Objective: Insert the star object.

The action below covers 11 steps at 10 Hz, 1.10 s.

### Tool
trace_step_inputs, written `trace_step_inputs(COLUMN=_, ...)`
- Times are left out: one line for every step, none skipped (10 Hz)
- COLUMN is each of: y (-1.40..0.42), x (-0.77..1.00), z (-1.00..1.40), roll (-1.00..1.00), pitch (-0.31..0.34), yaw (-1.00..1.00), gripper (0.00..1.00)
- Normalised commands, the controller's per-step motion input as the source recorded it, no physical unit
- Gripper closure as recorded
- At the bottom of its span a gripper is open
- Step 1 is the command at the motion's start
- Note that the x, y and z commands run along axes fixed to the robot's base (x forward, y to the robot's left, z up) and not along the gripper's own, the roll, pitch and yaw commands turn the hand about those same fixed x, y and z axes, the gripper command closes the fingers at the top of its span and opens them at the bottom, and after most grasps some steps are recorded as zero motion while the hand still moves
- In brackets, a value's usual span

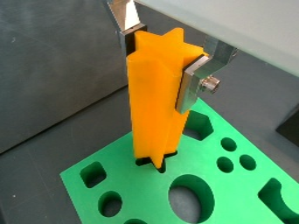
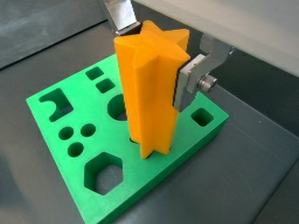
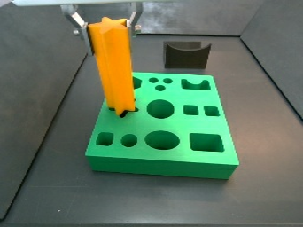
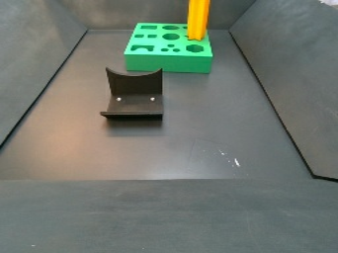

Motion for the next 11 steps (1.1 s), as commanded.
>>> trace_step_inputs(y=0.0, x=0.0, z=-0.28, roll=0.0, pitch=0.0, yaw=0.23, gripper=1.0)
trace_step_inputs(y=0.0, x=0.08, z=-0.34, roll=0.0, pitch=0.0, yaw=0.31, gripper=1.0)
trace_step_inputs(y=0.0, x=0.17, z=-0.39, roll=0.0, pitch=0.0, yaw=0.33, gripper=1.0)
trace_step_inputs(y=-0.01, x=0.18, z=-0.41, roll=0.03, pitch=0.01, yaw=0.33, gripper=1.0)
trace_step_inputs(y=-0.05, x=0.19, z=-0.39, roll=0.0, pitch=0.019, yaw=0.23, gripper=1.0)
trace_step_inputs(y=-0.06, x=0.13, z=-0.34, roll=0.0, pitch=0.0, yaw=0.16, gripper=1.0)
trace_step_inputs(y=-0.06, x=0.02, z=-0.31, roll=0.0, pitch=0.0, yaw=0.09, gripper=1.0)
trace_step_inputs(y=-0.07, x=0.0, z=-0.31, roll=-0.05, pitch=0.0, yaw=0.09, gripper=1.0)
trace_step_inputs(y=-0.08, x=0.0, z=-0.35, roll=-0.15, pitch=-0.011, yaw=0.13, gripper=1.0)
trace_step_inputs(y=-0.09, x=0.0, z=-0.39, roll=-0.19, pitch=-0.009, yaw=0.15, gripper=1.0)
trace_step_inputs(y=-0.05, x=0.0, z=-0.46, roll=-0.21, pitch=-0.007, yaw=0.13, gripper=1.0)
